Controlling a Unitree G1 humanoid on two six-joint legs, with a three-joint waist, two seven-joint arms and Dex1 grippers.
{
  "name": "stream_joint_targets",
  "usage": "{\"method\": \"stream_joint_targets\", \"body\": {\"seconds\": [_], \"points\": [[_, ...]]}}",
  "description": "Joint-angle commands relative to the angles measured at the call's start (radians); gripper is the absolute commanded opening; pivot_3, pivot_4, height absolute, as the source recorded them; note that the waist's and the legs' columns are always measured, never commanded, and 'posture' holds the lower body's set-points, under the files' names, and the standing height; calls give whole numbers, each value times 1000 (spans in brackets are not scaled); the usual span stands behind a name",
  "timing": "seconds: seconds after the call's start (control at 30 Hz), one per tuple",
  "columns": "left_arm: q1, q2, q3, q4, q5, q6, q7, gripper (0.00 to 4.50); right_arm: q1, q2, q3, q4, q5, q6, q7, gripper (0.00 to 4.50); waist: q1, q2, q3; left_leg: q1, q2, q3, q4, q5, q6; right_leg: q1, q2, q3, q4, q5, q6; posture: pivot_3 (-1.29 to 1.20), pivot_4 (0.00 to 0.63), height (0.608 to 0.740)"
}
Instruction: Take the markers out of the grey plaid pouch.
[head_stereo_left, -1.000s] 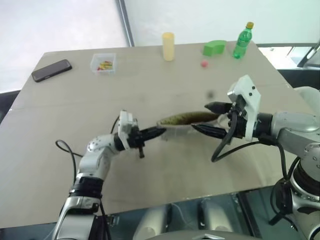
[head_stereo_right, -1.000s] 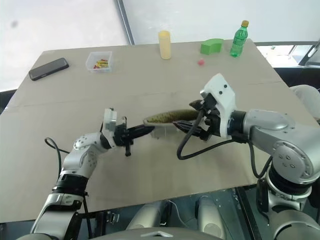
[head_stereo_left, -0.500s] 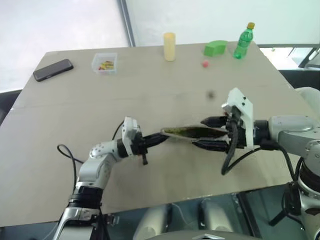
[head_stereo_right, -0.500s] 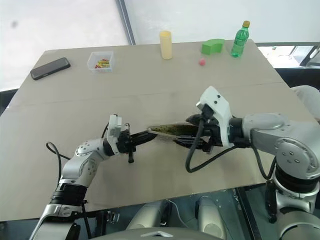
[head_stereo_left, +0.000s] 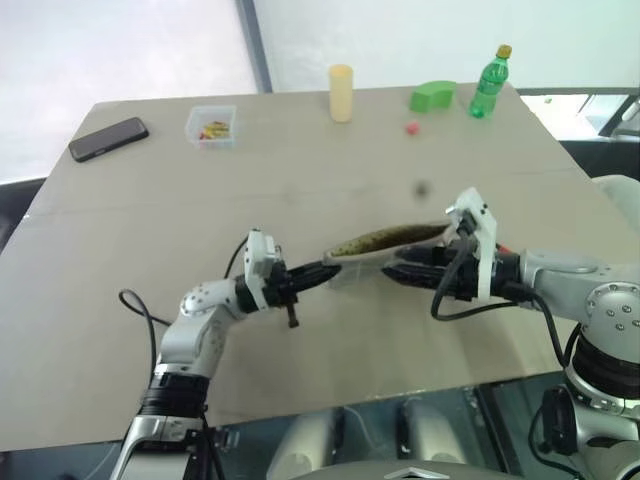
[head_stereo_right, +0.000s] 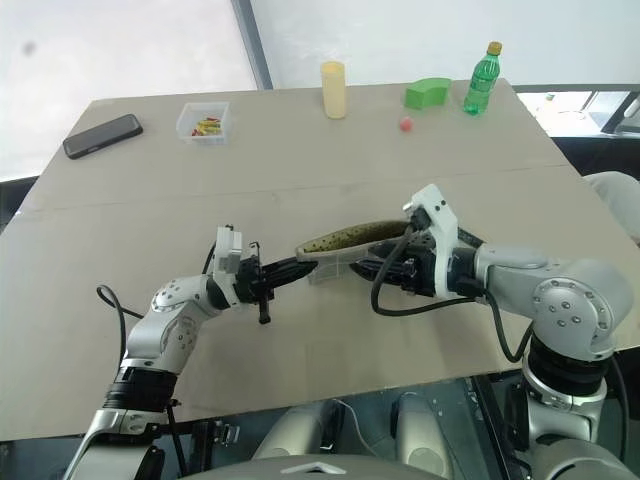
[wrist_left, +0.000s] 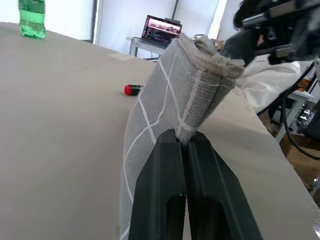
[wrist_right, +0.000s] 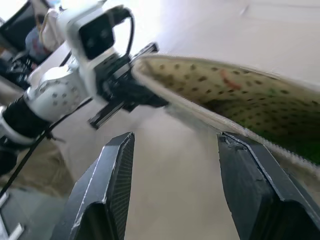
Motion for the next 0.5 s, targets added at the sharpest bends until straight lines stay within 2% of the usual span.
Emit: {"method": "stream_joint_targets", "body": {"seconds": [0.03, 0.23, 0.4, 0.5], "points": [[4, 5, 0, -48, -7, -23, -19, 0, -15, 30, -59, 4, 36, 12, -31, 2665, 0, 0, 0, 0, 0, 0, 0, 0, 0, 0, 0, 0, 0, 0, 0, 0, 150, 740], [5, 5, -3, -47, -2, -31, -23, 0, -40, 69, -106, 24, 73, 22, -78, 2665, 0, 1, 0, 0, 0, 0, 0, 0, 0, 0, 0, 0, 0, 0, 0, 0, 150, 740], [6, 4, -10, -40, 7, -48, -32, 0, -58, 68, -84, 54, 76, 22, -119, 2665, 0, 1, 1, 0, 0, 0, 0, 0, 0, 0, 0, 0, 0, 0, 0, 0, 150, 740], [5, 0, -13, -39, 9, -55, -32, 0, -57, 38, -23, 74, 45, 22, -143, 2665, -1, 1, 1, 0, 0, 0, 0, 0, 0, 0, 0, 0, 0, 0, 0, 0, 150, 740]]}}
